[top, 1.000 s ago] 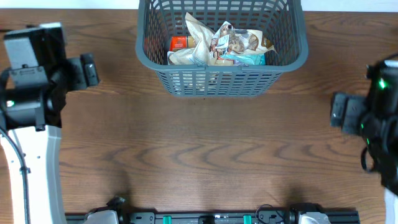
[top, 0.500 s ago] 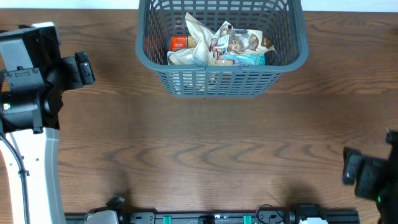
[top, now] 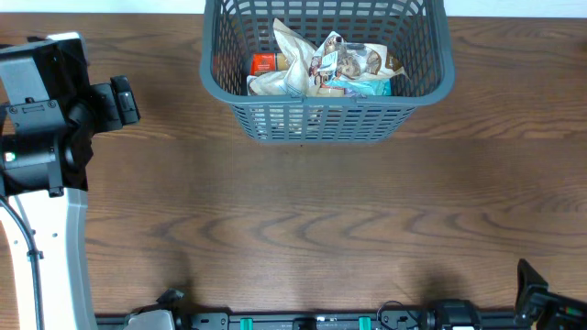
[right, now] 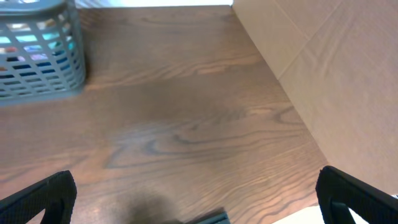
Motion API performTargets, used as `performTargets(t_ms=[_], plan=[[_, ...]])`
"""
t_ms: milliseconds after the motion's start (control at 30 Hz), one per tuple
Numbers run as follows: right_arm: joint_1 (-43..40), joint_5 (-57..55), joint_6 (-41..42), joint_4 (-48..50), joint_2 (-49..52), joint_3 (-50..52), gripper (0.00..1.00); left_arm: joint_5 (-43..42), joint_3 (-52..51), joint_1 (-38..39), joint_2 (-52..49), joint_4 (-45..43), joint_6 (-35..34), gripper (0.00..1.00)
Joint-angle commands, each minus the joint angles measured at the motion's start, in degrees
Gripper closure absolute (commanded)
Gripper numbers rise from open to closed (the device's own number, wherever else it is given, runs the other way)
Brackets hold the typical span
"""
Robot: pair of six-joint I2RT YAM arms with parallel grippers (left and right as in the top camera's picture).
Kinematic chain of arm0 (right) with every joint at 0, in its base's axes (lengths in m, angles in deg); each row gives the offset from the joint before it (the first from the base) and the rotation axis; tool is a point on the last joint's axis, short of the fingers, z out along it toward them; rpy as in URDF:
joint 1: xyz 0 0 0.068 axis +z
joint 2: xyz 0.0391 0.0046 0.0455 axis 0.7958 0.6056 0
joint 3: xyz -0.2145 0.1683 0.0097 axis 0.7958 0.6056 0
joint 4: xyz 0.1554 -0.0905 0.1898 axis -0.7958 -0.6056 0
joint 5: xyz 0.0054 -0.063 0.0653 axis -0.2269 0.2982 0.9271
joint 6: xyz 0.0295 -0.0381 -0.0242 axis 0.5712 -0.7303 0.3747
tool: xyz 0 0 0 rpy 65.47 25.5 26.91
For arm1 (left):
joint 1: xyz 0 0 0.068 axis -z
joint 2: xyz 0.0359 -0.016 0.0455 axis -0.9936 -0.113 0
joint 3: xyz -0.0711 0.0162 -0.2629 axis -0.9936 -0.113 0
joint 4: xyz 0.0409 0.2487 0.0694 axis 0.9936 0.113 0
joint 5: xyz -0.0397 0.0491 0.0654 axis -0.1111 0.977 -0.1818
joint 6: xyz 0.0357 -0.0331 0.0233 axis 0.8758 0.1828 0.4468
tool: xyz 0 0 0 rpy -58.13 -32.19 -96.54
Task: Pack container
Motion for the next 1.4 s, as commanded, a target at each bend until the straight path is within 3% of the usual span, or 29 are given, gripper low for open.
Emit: performTargets(t_ms=[0, 467, 1067, 1367], plan=[[-0.52, 1.16, 0.13, -0.2, -2.58, 0.13, 0.01, 0.48, 0.09, -0.26, 0.72, -0.02, 0.57, 0.01], [-0.52, 6.91, -0.72, -0.17, -14.4, 0.15, 0.01, 0.48, 0.09, -0.26, 0.72, -0.04, 0.57, 0.01], [-0.52, 7.52, -0.74, 0.2, -16.13, 0.15, 0.01, 0.48, 0.09, -0.24, 0.72, -0.04, 0.57, 0.01], [-0.5, 10.56, -0.87, 8.87, -16.13, 0.15, 0.01, 0.48, 0.09, -0.24, 0.72, -0.04, 0.57, 0.01]])
